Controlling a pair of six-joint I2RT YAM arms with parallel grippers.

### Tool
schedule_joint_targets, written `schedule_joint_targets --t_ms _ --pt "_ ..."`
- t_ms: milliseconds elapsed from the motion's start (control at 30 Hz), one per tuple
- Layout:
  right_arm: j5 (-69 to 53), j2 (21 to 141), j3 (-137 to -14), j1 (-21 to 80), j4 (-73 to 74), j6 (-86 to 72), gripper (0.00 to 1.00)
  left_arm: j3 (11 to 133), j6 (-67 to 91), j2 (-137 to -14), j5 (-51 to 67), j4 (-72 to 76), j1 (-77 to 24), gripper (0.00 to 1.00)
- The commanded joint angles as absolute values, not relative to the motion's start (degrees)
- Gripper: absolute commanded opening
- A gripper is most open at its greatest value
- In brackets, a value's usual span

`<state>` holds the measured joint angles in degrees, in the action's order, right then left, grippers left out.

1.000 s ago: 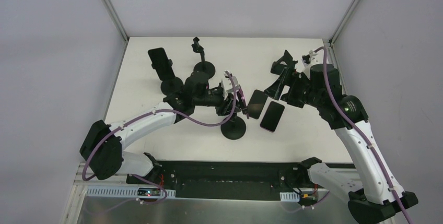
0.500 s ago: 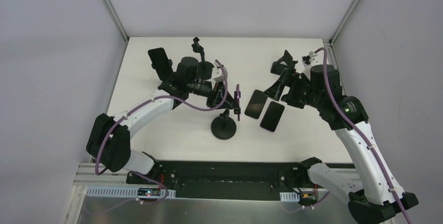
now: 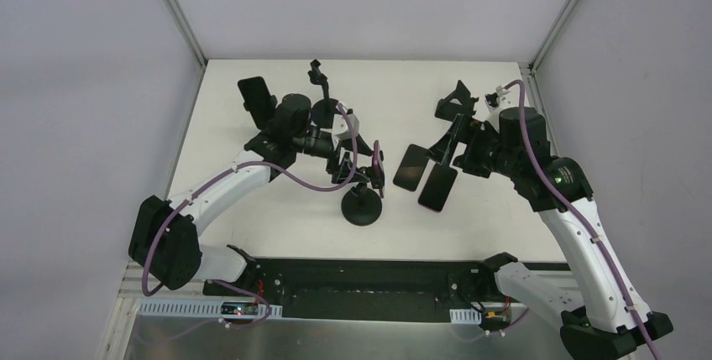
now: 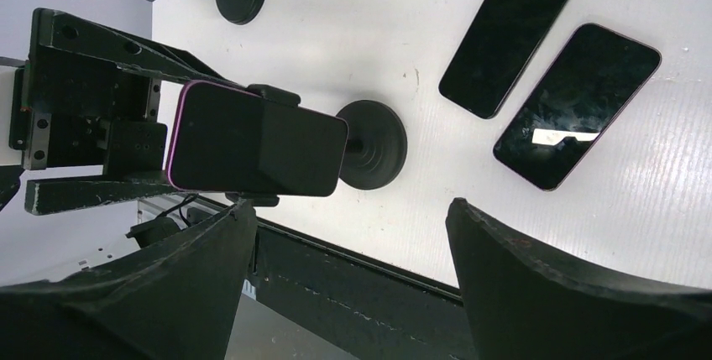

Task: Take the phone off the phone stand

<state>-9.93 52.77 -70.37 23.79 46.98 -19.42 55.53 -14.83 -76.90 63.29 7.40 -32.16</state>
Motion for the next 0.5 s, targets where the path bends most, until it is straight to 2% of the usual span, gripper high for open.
schedule_joint_targets --t_ms 0,67,100,333,467 --pt "-10.8 52.8 -70.5 23.5 46.1 -18.6 0.87 55.6 -20.8 -74.0 60.1 4.5 -31.9 0.81" --pt "-10.8 52.7 -70.5 23.5 46.1 -18.6 0.87 56.1 -22.0 -73.1 58.2 3.0 -31.9 0.97" --pt "-10.7 52.7 -70.4 23.5 46.1 -18.6 0.87 56.2 -22.6 -72.7 57.4 2.2 -31.9 0.99" --pt "-10.6 52.9 -70.2 23.5 46.1 -18.5 0.87 55.8 -20.5 -68.7 52.1 0.3 -32.0 0.99" --pt "-10.6 53.1 -69.9 23.5 46.1 -18.4 0.87 54.2 -16.1 -65.1 42.2 0.3 -32.8 0.99"
